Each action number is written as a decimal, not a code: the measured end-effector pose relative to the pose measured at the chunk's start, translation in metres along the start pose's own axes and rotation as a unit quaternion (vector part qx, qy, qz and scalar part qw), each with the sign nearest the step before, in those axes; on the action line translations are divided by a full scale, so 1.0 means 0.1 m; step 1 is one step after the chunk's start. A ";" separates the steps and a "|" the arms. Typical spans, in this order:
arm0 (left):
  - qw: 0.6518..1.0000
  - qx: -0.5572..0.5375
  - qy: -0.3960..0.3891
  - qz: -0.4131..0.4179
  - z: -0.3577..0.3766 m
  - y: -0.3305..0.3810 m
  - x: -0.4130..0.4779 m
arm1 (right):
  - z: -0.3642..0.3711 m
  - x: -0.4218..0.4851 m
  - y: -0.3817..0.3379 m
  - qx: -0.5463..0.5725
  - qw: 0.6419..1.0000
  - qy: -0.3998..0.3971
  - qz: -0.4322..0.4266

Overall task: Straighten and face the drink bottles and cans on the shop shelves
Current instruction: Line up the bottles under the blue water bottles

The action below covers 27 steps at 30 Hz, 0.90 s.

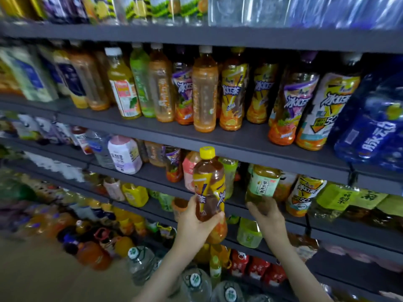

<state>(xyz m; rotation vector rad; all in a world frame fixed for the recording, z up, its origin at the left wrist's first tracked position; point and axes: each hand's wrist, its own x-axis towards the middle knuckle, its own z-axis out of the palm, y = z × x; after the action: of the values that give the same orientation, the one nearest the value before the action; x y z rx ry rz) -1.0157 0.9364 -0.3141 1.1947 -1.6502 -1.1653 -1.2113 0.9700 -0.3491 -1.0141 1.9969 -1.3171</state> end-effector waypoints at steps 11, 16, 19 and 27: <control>0.998 0.043 -0.029 0.034 -1.02 0.37 -0.07 | 0.65 -0.70 -1.47 0.056 0.962 -0.220 -0.153; 0.995 0.062 -0.045 0.064 -1.71 0.35 0.12 | 1.24 -0.77 -1.80 0.063 0.969 -0.160 -0.178; 0.985 0.108 -0.083 0.111 -2.13 0.42 0.36 | 1.58 -0.80 -2.07 0.092 0.970 -0.120 -0.188; 0.953 0.158 -0.140 0.219 -2.39 0.46 0.99 | 1.66 -0.76 -2.32 0.182 0.969 0.085 -0.144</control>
<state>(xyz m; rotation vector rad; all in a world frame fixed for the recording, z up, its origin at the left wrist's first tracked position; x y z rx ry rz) -0.8302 0.7920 -0.1954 0.8001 -2.2434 -0.8340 -0.9729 0.8903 -0.1954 -1.0674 1.6743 -1.9011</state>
